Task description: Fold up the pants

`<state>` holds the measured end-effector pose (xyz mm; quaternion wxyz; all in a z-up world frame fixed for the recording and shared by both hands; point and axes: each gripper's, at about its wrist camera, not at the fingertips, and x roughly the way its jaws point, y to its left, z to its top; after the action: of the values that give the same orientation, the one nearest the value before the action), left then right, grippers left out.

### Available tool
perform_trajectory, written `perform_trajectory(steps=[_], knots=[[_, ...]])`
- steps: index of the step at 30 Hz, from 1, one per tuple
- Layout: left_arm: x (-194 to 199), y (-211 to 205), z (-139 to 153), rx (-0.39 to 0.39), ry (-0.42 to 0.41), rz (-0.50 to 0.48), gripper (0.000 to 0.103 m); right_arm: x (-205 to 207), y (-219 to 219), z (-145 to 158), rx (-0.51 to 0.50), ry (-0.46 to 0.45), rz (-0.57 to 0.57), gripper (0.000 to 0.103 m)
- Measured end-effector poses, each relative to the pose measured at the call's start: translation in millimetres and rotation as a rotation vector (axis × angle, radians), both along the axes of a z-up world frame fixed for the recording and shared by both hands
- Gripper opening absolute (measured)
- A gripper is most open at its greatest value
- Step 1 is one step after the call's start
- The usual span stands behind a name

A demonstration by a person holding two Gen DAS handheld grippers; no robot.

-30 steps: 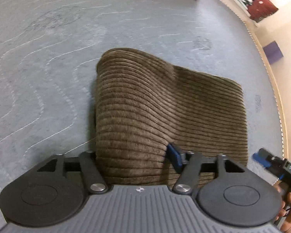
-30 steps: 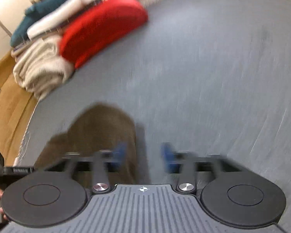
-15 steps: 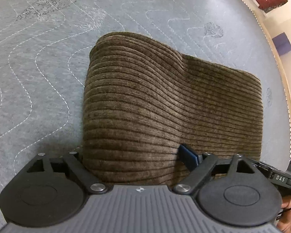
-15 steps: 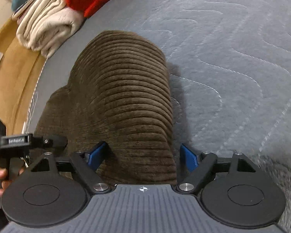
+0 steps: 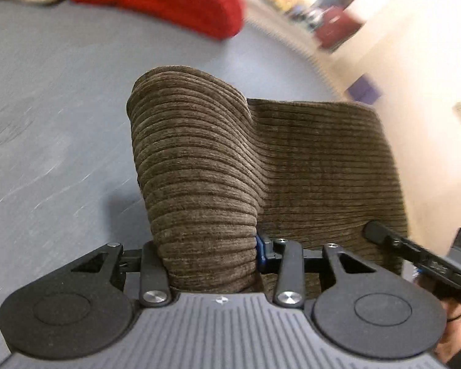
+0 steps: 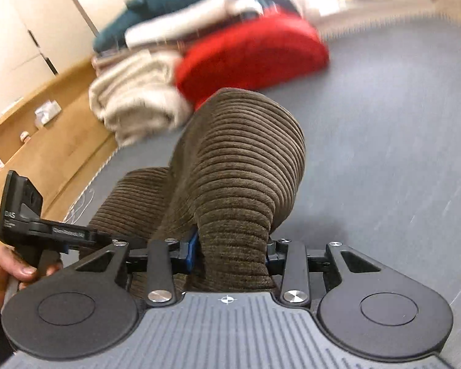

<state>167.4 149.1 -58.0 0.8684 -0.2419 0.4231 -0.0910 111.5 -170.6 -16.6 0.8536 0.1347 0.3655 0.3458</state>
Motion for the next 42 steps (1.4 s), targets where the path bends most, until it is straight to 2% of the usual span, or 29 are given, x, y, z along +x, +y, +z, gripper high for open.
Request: perform_trajectory(steps=[2, 3, 4, 5, 6, 7, 9, 10, 12, 13, 14, 15, 16, 17, 18, 19, 20, 23, 26, 30, 32, 33, 35, 36, 38, 40, 42], knots=[[8, -8, 1, 0.015, -0.013, 0.016, 0.058, 10, -19, 10, -0.013, -0.032, -0.028, 0.042], [11, -13, 0, 0.064, 0.001, 0.043, 0.059, 18, -28, 10, -0.03, -0.029, -0.058, 0.048], [13, -18, 0, 0.147, 0.004, 0.08, 0.059, 27, -35, 8, -0.071, -0.017, -0.11, 0.055], [14, -24, 3, 0.253, -0.003, 0.127, 0.055, 36, -45, 5, -0.135, 0.0, -0.183, 0.055], [14, -28, 6, 0.319, -0.015, 0.154, 0.055, 42, -51, 1, -0.219, 0.012, -0.281, 0.055], [13, -30, 9, 0.334, -0.028, 0.162, 0.055, 47, -63, -1, -0.303, 0.011, -0.395, 0.055], [11, -32, 14, 0.253, -0.056, 0.135, 0.052, 48, -85, -2, -0.313, 0.019, -0.485, 0.055], [11, -37, 14, 0.224, -0.062, 0.098, 0.044, 45, -92, -1, -0.282, 0.035, -0.48, 0.054], [10, -53, 9, 0.247, -0.052, 0.014, 0.033, 34, -87, 3, -0.243, 0.022, -0.392, 0.054], [10, -58, 3, 0.262, -0.021, -0.037, 0.026, 27, -82, 4, -0.244, 0.007, -0.338, 0.054], [11, -65, -7, 0.276, 0.03, -0.08, 0.024, 21, -77, 2, -0.245, 0.013, -0.282, 0.054], [14, -72, -25, 0.309, 0.127, -0.119, 0.024, 21, -60, -3, -0.243, 0.039, -0.229, 0.054], [17, -76, -43, 0.351, 0.214, -0.133, 0.019, 20, -51, -10, -0.246, 0.076, -0.171, 0.051], [17, -80, -61, 0.402, 0.301, -0.146, 0.017, 21, -40, -23, -0.28, 0.131, -0.099, 0.051], [16, -82, -69, 0.428, 0.329, -0.149, 0.017, 24, -29, -43, -0.378, 0.2, -0.054, 0.056], [14, -83, -68, 0.435, 0.321, -0.143, 0.017, 24, -24, -58, -0.471, 0.224, -0.05, 0.064], [13, -85, -66, 0.437, 0.311, -0.13, 0.017, 23, -22, -64, -0.497, 0.228, -0.058, 0.065], [1, -85, -57, 0.426, 0.287, -0.098, 0.021, 13, -28, -58, -0.486, 0.206, -0.08, 0.064], [-7, -85, -53, 0.464, 0.263, -0.094, 0.022, 3, -28, -55, -0.492, 0.211, -0.089, 0.064], [-6, -89, -43, 0.468, 0.251, -0.079, 0.022, -1, -16, -56, -0.539, 0.205, -0.071, 0.064], [-7, -92, -37, 0.492, 0.233, -0.086, 0.028, -8, -12, -58, -0.586, 0.192, -0.043, 0.064], [-8, -94, -34, 0.505, 0.22, -0.086, 0.03, -10, -10, -58, -0.623, 0.194, -0.023, 0.061], [-4, -94, -31, 0.512, 0.214, -0.084, 0.041, -16, -5, -60, -0.729, 0.181, 0.013, 0.057], [-6, -96, -31, 0.519, 0.214, -0.087, 0.042, -18, -4, -58, -0.768, 0.156, 0.011, 0.057], [-8, -99, -27, 0.553, 0.204, -0.091, 0.048, -19, -8, -50, -0.76, 0.125, -0.016, 0.057], [-10, -104, -22, 0.572, 0.18, -0.083, 0.057, -19, -17, -34, -0.696, 0.112, -0.072, 0.057], [-17, -108, -6, 0.576, 0.128, -0.063, 0.063, -22, -25, -13, -0.633, 0.06, -0.134, 0.06]])
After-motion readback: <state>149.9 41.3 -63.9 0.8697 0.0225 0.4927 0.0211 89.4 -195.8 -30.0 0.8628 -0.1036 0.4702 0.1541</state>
